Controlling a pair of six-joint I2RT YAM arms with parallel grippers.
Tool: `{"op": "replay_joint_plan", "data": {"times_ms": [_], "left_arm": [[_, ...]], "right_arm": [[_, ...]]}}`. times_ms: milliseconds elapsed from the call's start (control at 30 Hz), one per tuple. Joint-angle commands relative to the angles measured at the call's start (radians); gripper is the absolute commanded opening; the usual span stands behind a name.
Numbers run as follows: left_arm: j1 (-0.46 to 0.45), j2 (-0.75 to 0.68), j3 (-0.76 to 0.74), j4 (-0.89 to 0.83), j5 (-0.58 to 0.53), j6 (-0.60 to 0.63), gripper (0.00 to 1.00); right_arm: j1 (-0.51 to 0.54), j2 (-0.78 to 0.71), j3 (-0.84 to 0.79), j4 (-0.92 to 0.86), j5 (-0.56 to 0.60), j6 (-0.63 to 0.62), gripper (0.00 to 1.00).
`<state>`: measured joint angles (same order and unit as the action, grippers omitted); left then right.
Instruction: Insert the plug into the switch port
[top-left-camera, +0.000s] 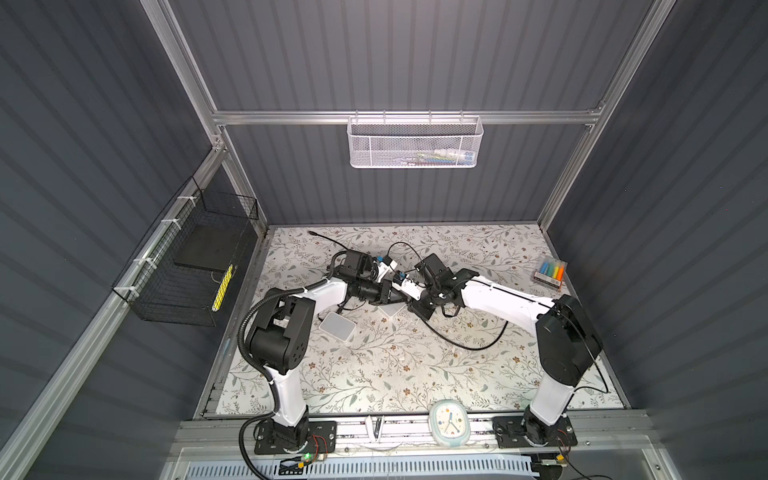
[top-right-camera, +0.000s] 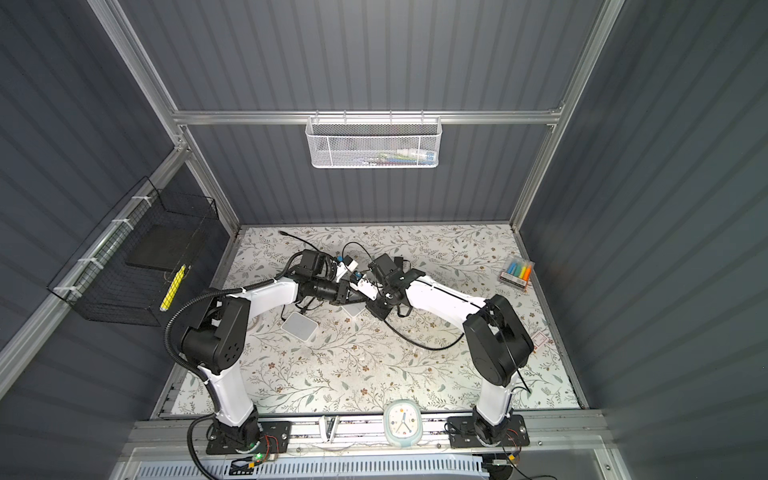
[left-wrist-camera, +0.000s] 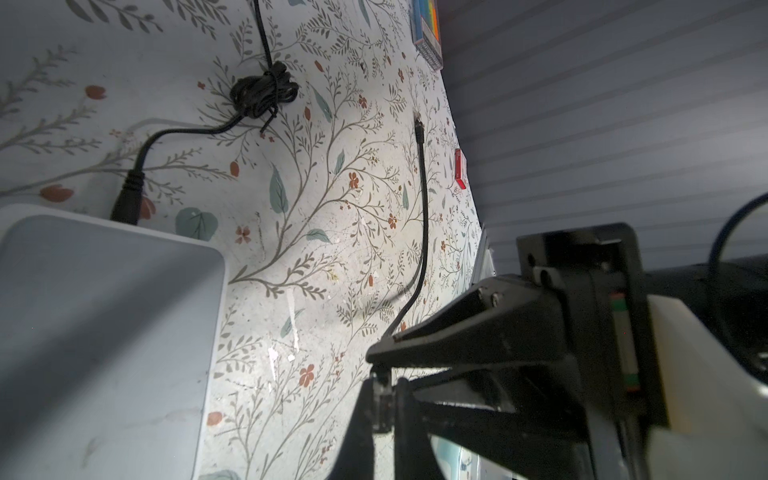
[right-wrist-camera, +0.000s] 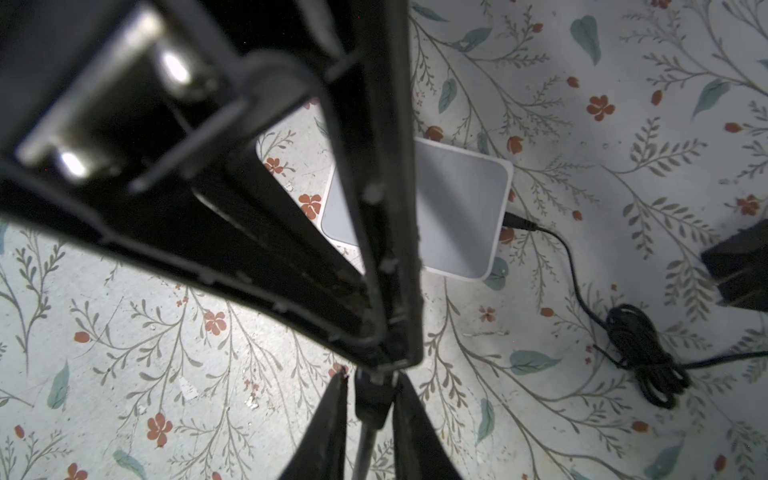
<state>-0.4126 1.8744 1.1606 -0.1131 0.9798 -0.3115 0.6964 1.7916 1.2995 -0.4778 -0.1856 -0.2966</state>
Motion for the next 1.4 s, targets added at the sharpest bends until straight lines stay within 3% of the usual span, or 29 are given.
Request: {"op": "replay_joint_plan", "data": {"times_ms": [0,433,800,833,1000,1100,1367], "left_arm": [[0.005,-0.019,0.030,-0.026,0.006,-0.002,0.00],[0.006,-0.021,0.036,-0.031,0.011,-0.001,0.00],[0.016,-0.017,0.032,-0.034,0.009,0.002,0.00],[0.018,-0.016,0.031,-0.036,0.007,0.003,0.03],[0.044,-0.026,0.030,-0.049,-0.046,0.020,0.46],[0.069,-0.034,0.034,-0.053,-0.094,0.028,0.51],[0.107,0.023,0.044,-0.099,-0.250,0.057,0.50]], "right_arm": [[-0.001,0.017,0.004,0.005,-0.003,-0.004,0.20],[-0.012,0.013,-0.018,0.030,-0.003,0.005,0.20],[-0.020,-0.016,-0.039,0.031,-0.001,0.014,0.00],[-0.022,-0.020,-0.042,0.030,-0.002,0.013,0.00],[-0.025,-0.014,-0.046,-0.012,0.000,-0.007,0.00],[-0.027,0.018,-0.035,-0.052,0.007,-0.015,0.00],[-0.033,0.156,0.109,-0.219,0.038,-0.020,0.00]]}}
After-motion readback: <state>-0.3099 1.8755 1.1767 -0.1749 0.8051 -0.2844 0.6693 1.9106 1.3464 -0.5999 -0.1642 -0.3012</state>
